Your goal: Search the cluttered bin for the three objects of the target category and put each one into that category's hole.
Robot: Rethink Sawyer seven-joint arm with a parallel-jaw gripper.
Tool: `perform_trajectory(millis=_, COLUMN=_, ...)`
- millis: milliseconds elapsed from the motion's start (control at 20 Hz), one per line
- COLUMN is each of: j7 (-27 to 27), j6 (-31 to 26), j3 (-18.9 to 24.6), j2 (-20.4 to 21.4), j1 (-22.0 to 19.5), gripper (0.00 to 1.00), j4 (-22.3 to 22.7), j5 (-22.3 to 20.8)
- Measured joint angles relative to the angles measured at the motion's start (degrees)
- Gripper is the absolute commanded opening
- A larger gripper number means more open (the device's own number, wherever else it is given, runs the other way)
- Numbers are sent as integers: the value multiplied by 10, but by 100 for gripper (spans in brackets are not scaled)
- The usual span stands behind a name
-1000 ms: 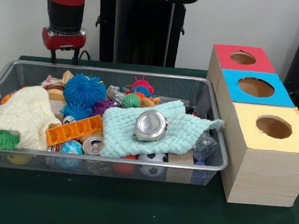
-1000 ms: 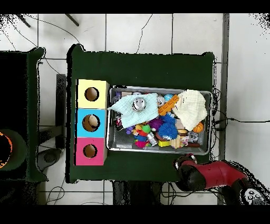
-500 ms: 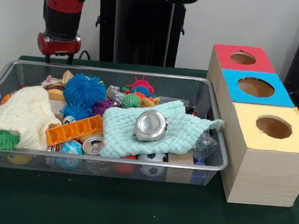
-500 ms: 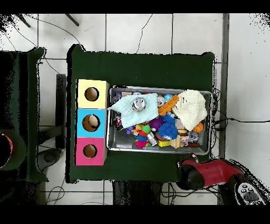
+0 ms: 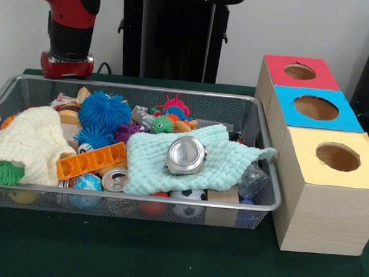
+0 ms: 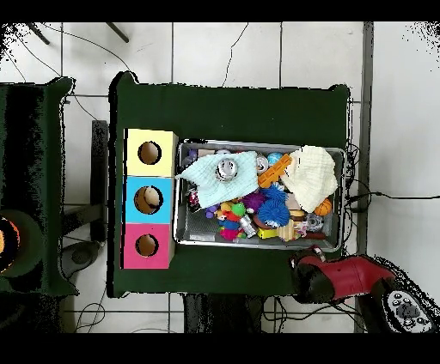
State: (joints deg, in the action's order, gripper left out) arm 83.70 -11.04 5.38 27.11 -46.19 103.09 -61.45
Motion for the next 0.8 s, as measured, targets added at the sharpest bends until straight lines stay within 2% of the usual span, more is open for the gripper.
perform_trajectory(millis=800, j7=0, j6=15, j3=-28, j2=-6, j1=4, gripper=100, j4=-21, j5=1)
